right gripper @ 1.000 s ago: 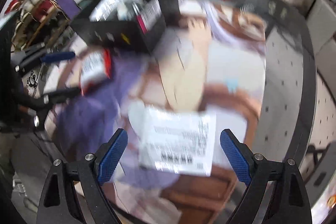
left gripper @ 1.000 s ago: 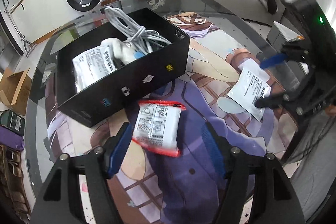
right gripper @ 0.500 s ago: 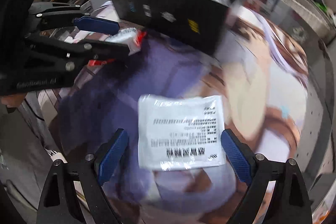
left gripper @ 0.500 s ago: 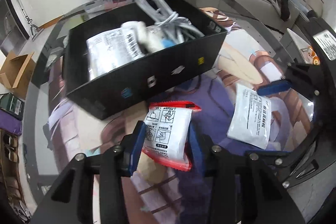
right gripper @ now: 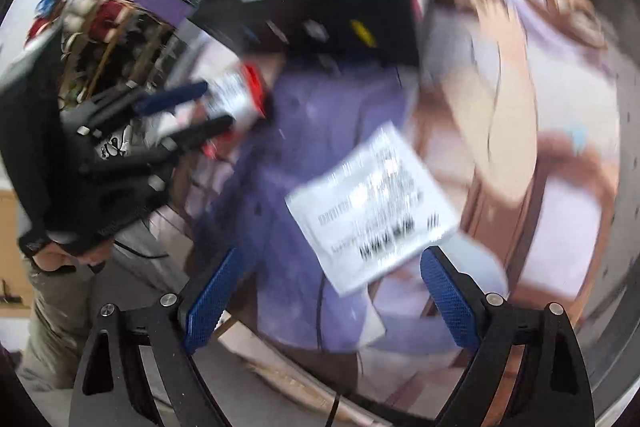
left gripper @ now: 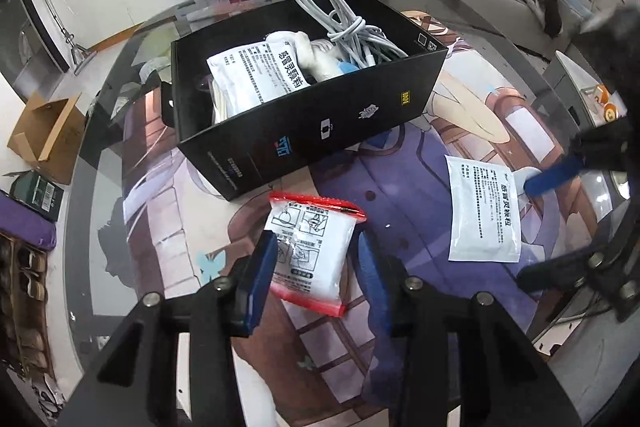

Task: Organize soft objects
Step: 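Grasp the red-edged sachet with the left gripper while the right grasps the white packet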

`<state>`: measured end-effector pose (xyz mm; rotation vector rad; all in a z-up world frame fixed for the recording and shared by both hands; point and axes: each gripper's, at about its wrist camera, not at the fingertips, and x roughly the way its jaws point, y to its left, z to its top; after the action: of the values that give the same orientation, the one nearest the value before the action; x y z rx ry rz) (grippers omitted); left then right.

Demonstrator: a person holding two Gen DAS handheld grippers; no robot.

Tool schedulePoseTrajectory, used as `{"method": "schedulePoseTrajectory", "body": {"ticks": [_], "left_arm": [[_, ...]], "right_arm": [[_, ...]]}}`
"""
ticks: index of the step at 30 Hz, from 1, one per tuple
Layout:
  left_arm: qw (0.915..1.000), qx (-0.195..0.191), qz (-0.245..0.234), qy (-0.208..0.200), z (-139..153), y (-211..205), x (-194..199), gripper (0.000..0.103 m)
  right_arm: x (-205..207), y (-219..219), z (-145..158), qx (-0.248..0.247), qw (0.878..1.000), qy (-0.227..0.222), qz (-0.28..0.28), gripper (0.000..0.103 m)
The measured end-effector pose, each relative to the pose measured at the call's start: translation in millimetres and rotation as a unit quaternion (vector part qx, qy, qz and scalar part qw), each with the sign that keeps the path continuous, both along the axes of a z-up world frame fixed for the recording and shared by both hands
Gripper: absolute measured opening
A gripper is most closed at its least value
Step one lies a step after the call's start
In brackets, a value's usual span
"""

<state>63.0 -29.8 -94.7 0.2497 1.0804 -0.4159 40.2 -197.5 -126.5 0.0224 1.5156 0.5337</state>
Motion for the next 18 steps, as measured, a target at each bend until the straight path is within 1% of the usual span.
{"method": "schedulePoseTrajectory", "body": {"ticks": [2,3,4,5,6,8,9,10,12,13,14,16,18], "left_arm": [[1.0,0.003,-0.003,-0.002,0,-1,0,0.044],[1.0,0.005,-0.004,0.0,-2,0,0,0.047],[1.0,0.007,-0.004,0.002,-2,-4,2,0.047],[0.9999,0.009,-0.005,0.003,-3,-3,1,0.047],[0.9999,0.012,-0.005,0.002,-3,-4,1,0.047],[0.9998,0.019,-0.002,0.0,-5,-5,3,0.049],[0.9998,0.021,0.0,0.001,-5,-4,4,0.056],[0.9998,0.022,0.001,0.002,-6,-3,4,0.059],[0.9997,0.025,0.0,0.0,-8,-2,4,0.06],[0.9995,0.03,0.0,-0.002,-9,-2,4,0.061],[0.9993,0.036,0.001,-0.004,-11,-3,4,0.061],[0.9988,0.049,0.006,-0.004,-15,-3,7,0.062],[0.9983,0.057,0.008,-0.006,-18,-4,9,0.062]], "right_arm": [[-1,0,-8,-0.008,1.0,0.004,-0.007,0.094],[7,-1,-8,-0.009,1.0,-0.005,-0.01,0.094],[13,0,-11,-0.018,1.0,-0.012,-0.011,0.094],[17,6,-14,-0.025,0.999,-0.019,-0.009,0.097],[20,21,-11,-0.03,0.999,-0.027,-0.008,0.098],[26,37,-16,-0.047,0.998,-0.049,0.001,0.099],[25,41,-16,-0.054,0.997,-0.061,0.007,0.099],[26,46,-15,-0.059,0.995,-0.074,0.015,0.098],[31,55,-18,-0.081,0.99,-0.11,0.043,0.095],[30,56,-21,-0.086,0.988,-0.12,0.048,0.091],[27,56,-21,-0.095,0.985,-0.136,0.054,0.084],[24,56,-26,-0.117,0.979,-0.154,0.067,0.073],[21,55,-28,-0.117,0.977,-0.163,0.073,0.072]]}}
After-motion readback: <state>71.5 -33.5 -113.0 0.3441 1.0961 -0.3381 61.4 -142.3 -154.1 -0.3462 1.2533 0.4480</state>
